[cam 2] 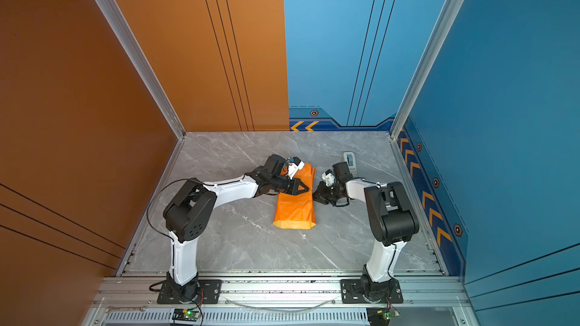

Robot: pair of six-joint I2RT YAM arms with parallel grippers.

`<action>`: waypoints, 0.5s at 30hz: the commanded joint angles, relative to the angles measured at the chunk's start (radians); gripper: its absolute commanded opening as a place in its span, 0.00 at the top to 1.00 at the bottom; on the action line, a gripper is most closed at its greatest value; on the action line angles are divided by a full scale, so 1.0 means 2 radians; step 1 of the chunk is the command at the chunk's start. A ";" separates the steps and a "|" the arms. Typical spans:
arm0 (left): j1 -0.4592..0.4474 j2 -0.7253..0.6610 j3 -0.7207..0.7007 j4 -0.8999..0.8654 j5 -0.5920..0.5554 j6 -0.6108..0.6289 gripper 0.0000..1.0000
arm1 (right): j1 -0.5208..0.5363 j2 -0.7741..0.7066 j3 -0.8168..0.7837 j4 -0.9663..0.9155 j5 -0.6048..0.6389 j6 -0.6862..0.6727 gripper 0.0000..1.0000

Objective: Wrap a gift box in wrapping paper
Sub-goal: Stick the wrapping paper to the gift box.

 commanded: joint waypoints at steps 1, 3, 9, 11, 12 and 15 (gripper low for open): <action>-0.010 0.020 0.001 -0.036 -0.004 0.010 0.90 | 0.000 -0.024 0.005 -0.011 0.008 -0.007 0.80; -0.008 0.017 -0.002 -0.037 -0.005 0.010 0.90 | -0.012 -0.050 0.011 -0.055 0.031 -0.030 0.66; -0.002 0.004 -0.004 -0.040 -0.005 0.012 0.89 | -0.032 -0.137 0.026 -0.138 0.064 -0.082 0.50; -0.001 -0.002 0.000 -0.041 -0.003 0.012 0.89 | -0.022 -0.148 0.033 -0.139 0.059 -0.083 0.47; -0.001 -0.006 0.003 -0.042 -0.001 0.011 0.89 | -0.015 -0.149 0.039 -0.144 0.058 -0.085 0.46; 0.000 -0.023 0.015 -0.043 0.003 0.007 0.86 | 0.009 -0.131 0.063 -0.161 0.067 -0.092 0.44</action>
